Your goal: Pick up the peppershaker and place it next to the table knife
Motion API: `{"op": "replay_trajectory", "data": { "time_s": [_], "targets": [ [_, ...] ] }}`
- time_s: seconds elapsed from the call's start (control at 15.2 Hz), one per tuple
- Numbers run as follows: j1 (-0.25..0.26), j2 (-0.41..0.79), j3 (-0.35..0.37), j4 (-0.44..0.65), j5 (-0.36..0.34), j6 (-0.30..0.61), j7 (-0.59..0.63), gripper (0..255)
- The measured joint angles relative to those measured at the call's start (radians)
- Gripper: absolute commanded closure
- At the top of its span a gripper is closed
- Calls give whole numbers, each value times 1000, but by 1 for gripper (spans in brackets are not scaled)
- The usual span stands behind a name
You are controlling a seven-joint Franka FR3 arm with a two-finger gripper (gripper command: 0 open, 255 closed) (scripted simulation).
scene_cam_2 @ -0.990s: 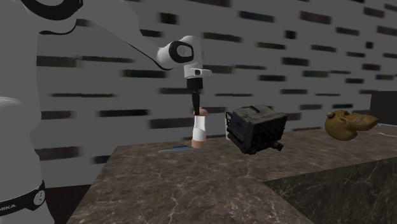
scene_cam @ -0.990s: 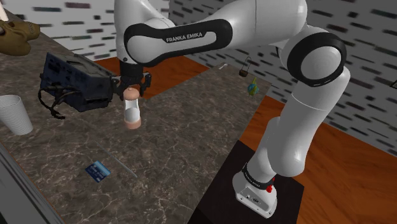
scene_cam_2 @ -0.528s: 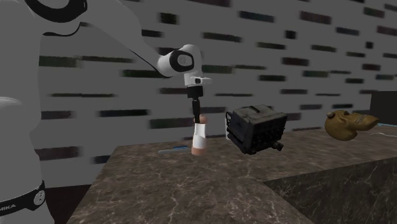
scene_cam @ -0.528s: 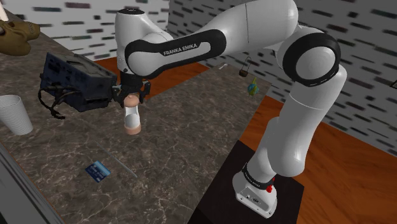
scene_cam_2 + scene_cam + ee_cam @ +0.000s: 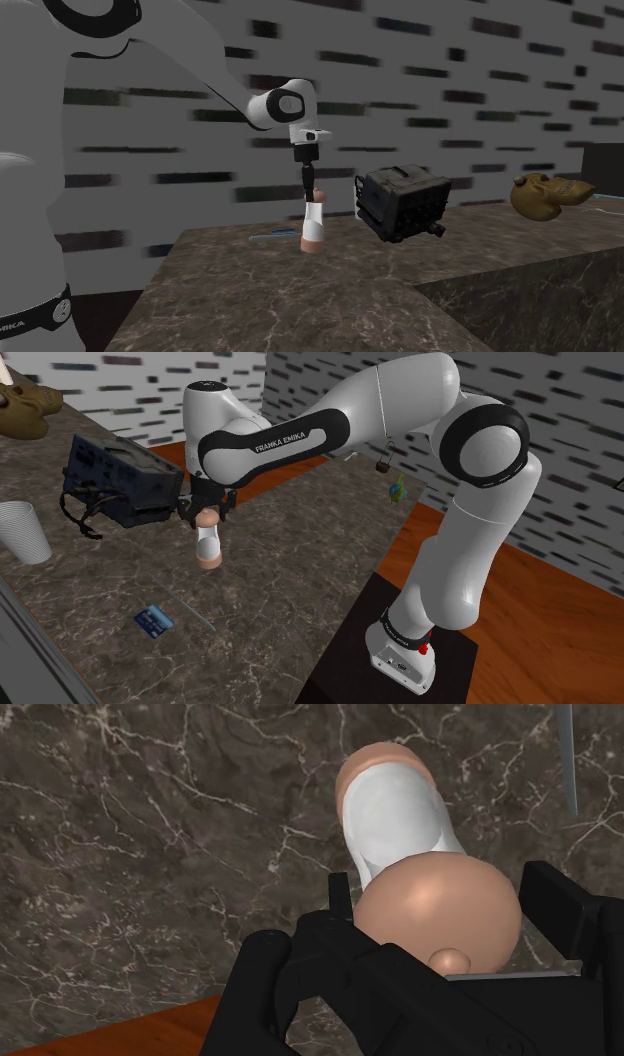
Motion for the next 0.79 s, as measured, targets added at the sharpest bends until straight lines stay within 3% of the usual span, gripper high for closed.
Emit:
{"op": "replay_trajectory", "data": {
  "time_s": [0.13,0.2,0.59,0.79],
  "targets": [
    [0,0,0,0,0,1,0,255],
    [0,0,0,0,0,1,0,0],
    [0,0,0,0,0,1,0,0],
    [2,-34,3,29,5,-62,-2,0]
  ]
}}
